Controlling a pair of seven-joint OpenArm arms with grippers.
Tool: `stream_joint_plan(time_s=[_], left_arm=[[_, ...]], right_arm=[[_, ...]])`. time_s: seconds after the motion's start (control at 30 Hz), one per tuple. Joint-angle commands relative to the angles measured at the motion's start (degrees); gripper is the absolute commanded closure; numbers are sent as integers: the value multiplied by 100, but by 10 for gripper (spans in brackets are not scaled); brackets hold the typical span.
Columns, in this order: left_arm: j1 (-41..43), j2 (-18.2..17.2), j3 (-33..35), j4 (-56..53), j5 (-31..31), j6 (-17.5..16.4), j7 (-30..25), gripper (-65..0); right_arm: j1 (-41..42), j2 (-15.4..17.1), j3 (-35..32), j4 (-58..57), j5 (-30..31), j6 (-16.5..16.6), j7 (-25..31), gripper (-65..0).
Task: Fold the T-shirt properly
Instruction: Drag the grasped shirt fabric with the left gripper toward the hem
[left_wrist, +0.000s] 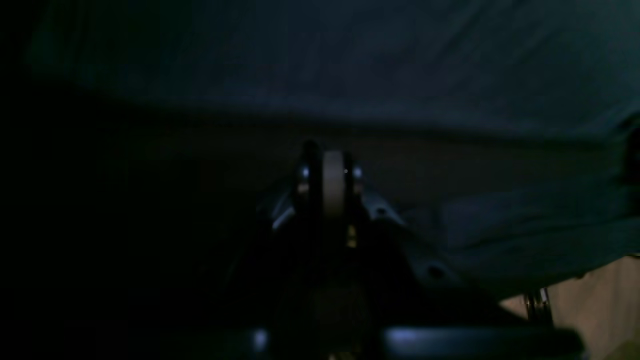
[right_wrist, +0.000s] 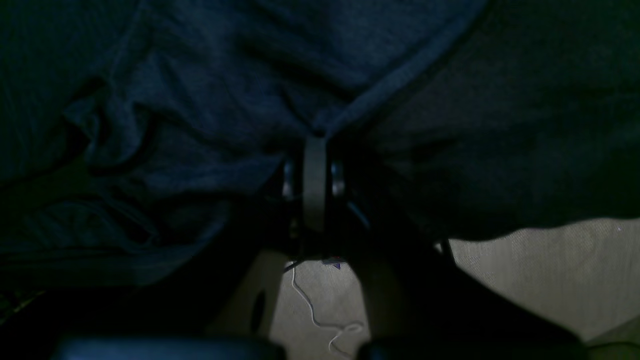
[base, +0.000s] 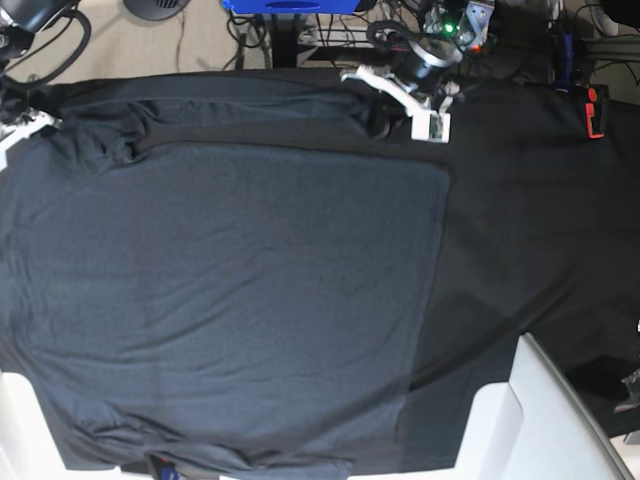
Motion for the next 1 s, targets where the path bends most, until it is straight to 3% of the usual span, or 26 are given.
stream_joint_plan(time_s=[0.0,0.13,0.47,0.73,0.97], left_arm=[[-3,-20,-8,192,-8,-40,111,0],[-99,-11,-17,623,-8,-40,639,0],[-416,-3,-26,1247,-8,-40,1254,0],[-662,-3,-26,1713,-8,-32,1342,0],[-1031,24,-26,1713,-8,294,1755,0]], right_arm=[[98,109,1,108,47,32,-13,-2],[221,206,1,108,47,32,-118,-2],[397,276,1,108,55,32,-118,-2],[538,276,9,117,55,10,-356,-2],[626,276,1,117,55,1,-435,-2]])
